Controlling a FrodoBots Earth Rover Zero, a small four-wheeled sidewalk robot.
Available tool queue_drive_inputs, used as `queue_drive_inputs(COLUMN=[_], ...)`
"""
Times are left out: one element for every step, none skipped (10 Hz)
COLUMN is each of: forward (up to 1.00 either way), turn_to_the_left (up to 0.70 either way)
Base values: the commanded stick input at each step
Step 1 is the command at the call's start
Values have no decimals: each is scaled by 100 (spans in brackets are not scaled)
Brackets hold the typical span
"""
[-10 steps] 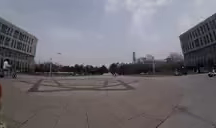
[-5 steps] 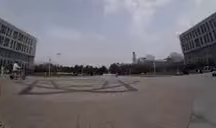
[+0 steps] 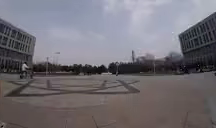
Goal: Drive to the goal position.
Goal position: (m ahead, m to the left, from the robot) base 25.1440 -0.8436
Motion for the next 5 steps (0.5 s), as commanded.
queue_drive_inputs(forward=[85,85,85,85,85], turn_to_the_left=[0,0,0,0,0])
